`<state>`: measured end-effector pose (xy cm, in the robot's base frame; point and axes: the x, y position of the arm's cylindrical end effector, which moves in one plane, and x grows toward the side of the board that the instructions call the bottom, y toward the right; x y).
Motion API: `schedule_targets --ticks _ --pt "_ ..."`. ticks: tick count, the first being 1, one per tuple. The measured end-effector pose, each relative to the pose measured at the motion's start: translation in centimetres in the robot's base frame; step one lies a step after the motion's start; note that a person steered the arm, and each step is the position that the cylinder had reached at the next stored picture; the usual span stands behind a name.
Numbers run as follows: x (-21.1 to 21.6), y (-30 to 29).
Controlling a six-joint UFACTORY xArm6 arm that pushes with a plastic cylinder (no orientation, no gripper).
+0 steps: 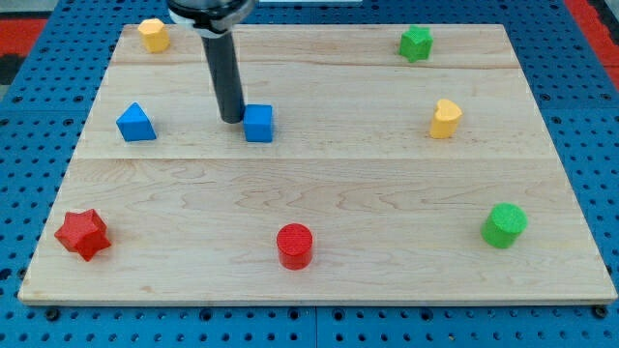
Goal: Move the yellow heart diagonally top left of the green circle
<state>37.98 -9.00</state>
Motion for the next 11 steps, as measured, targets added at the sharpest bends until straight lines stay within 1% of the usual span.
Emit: schedule_targets --ticks 1,2,3,4,6,8,9,10,11 --pt "-5.9 1.5" --pt "-9.5 11.5" --pt "-8.4 21.5" --pt "-7.6 26.5" --pt "-7.4 29.7" --pt "-7.4 29.6" --pt "-5.0 28.1" --pt "-3.4 28.0" --pt "-0.6 26.6"
